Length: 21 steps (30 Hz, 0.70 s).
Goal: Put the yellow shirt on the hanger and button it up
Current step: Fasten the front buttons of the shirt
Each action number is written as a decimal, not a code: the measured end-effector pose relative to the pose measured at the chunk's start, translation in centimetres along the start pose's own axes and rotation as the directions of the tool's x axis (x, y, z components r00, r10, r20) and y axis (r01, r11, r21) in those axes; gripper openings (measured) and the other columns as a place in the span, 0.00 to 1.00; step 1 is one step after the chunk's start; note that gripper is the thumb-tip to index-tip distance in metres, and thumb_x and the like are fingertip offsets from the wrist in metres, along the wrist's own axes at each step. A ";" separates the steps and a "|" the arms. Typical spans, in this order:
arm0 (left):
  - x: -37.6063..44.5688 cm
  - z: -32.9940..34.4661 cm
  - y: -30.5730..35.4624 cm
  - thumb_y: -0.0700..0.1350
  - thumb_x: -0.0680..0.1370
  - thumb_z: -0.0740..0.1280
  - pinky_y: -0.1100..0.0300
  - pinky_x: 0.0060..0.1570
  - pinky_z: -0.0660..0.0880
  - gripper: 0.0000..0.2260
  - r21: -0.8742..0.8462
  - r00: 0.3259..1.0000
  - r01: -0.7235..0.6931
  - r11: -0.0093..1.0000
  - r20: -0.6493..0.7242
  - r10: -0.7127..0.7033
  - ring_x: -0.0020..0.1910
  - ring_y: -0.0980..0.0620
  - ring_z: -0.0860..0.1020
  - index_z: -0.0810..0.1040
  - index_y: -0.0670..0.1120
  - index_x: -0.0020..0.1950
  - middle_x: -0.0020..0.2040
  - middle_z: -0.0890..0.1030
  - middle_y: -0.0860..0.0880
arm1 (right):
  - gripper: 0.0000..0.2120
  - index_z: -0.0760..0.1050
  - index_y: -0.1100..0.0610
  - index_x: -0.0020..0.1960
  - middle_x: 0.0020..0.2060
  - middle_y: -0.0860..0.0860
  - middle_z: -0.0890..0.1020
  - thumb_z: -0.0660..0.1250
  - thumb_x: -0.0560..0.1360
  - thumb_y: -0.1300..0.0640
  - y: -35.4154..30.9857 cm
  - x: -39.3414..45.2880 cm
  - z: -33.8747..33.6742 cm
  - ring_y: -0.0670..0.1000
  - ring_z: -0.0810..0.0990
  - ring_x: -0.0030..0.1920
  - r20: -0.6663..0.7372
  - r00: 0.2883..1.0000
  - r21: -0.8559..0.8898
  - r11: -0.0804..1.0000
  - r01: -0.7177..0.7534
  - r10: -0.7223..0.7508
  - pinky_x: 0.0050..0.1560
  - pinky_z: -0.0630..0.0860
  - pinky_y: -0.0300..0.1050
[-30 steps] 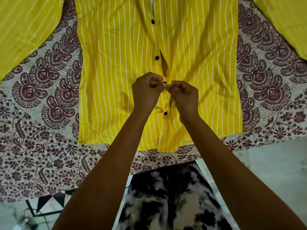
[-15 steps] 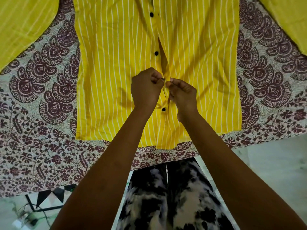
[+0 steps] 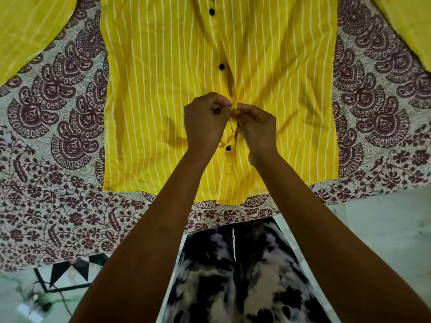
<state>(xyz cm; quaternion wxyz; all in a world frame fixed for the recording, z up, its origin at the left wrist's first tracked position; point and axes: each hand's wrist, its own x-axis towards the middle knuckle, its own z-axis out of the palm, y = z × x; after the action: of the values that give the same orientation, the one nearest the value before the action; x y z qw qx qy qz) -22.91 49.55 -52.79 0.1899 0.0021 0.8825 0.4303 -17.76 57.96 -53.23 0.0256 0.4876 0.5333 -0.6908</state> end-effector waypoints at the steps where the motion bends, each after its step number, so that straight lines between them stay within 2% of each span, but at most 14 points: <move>1: 0.1 0.0 -0.1 0.39 0.69 0.69 0.70 0.41 0.73 0.05 0.002 1.000 0.006 1.000 0.006 -0.006 0.34 0.63 0.77 0.83 0.44 0.42 0.38 0.82 0.53 | 0.09 0.78 0.66 0.53 0.32 0.48 0.78 0.65 0.74 0.68 0.1 0.0 0.1 0.35 0.75 0.28 -0.003 1.000 0.021 1.000 -0.017 0.017 0.35 0.72 0.30; 3: 0.3 -0.1 -0.2 0.39 0.69 0.69 0.73 0.40 0.72 0.05 0.000 1.000 0.019 1.000 0.025 -0.019 0.33 0.66 0.77 0.83 0.44 0.42 0.37 0.81 0.55 | 0.08 0.78 0.65 0.53 0.30 0.46 0.77 0.64 0.74 0.67 0.1 -0.1 0.2 0.37 0.75 0.28 -0.003 0.999 0.051 0.998 -0.040 0.040 0.34 0.72 0.30; 5: 0.6 -0.2 -0.3 0.38 0.70 0.69 0.71 0.41 0.73 0.05 -0.013 0.997 0.051 0.999 0.063 -0.050 0.33 0.66 0.77 0.83 0.44 0.43 0.38 0.82 0.53 | 0.07 0.79 0.61 0.50 0.29 0.48 0.78 0.63 0.76 0.66 0.1 -0.2 0.2 0.44 0.76 0.33 0.030 0.997 0.094 0.993 -0.069 0.067 0.37 0.73 0.35; 7: 0.9 -0.4 -0.5 0.38 0.70 0.68 0.62 0.45 0.77 0.05 -0.058 0.987 0.113 0.992 0.117 -0.105 0.36 0.60 0.79 0.82 0.44 0.44 0.38 0.83 0.49 | 0.08 0.79 0.57 0.47 0.37 0.55 0.81 0.62 0.77 0.64 0.0 -0.2 0.1 0.51 0.79 0.41 0.088 0.992 0.130 0.986 -0.105 0.094 0.45 0.76 0.41; 10: 1.1 -0.6 -0.8 0.38 0.71 0.68 0.50 0.49 0.79 0.05 -0.108 0.975 0.182 0.977 0.149 -0.165 0.41 0.49 0.82 0.82 0.43 0.44 0.38 0.82 0.46 | 0.09 0.80 0.56 0.46 0.41 0.54 0.83 0.62 0.77 0.64 0.1 0.1 -0.3 0.50 0.82 0.44 0.148 0.987 0.092 0.992 -0.083 0.069 0.48 0.78 0.40; 14: 1.0 -0.4 -0.7 0.39 0.68 0.68 0.47 0.49 0.79 0.06 -0.131 0.964 0.240 0.962 0.145 -0.221 0.41 0.47 0.82 0.83 0.44 0.41 0.36 0.82 0.47 | 0.06 0.80 0.61 0.45 0.31 0.48 0.82 0.66 0.72 0.68 0.7 0.8 0.1 0.45 0.80 0.34 0.066 0.996 -0.009 0.998 0.063 -0.062 0.39 0.77 0.38; 17: 0.8 -0.4 -0.4 0.45 0.65 0.65 0.46 0.50 0.79 0.07 -0.241 0.933 0.352 0.905 0.164 -0.319 0.36 0.49 0.82 0.81 0.52 0.29 0.29 0.80 0.51 | 0.06 0.81 0.63 0.46 0.35 0.49 0.82 0.69 0.70 0.67 1.3 0.9 0.6 0.45 0.81 0.36 -0.010 0.970 -0.217 0.948 0.234 -0.241 0.42 0.77 0.40; 19: 0.5 -0.3 -0.4 0.47 0.65 0.69 0.47 0.49 0.79 0.05 -0.321 0.909 0.414 0.852 0.200 -0.366 0.36 0.48 0.81 0.82 0.52 0.30 0.32 0.81 0.45 | 0.05 0.81 0.62 0.46 0.37 0.51 0.83 0.69 0.70 0.65 1.8 0.5 0.9 0.45 0.81 0.38 -0.002 0.926 -0.349 0.868 0.354 -0.378 0.42 0.76 0.39; 21: 0.2 0.0 -0.5 0.44 0.68 0.71 0.50 0.46 0.79 0.03 -0.386 0.905 0.424 0.819 0.197 -0.376 0.39 0.45 0.81 0.81 0.49 0.34 0.37 0.82 0.40 | 0.05 0.80 0.61 0.46 0.39 0.53 0.84 0.68 0.71 0.63 2.3 0.3 1.2 0.48 0.81 0.39 0.013 0.881 -0.460 0.780 0.425 -0.472 0.41 0.76 0.43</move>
<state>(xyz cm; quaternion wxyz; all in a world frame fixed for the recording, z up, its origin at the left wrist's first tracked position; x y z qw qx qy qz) -23.01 49.24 -53.23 0.3211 -0.2002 0.7376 0.5593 -17.40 56.17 -55.12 -0.0550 0.3619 0.7794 -0.5085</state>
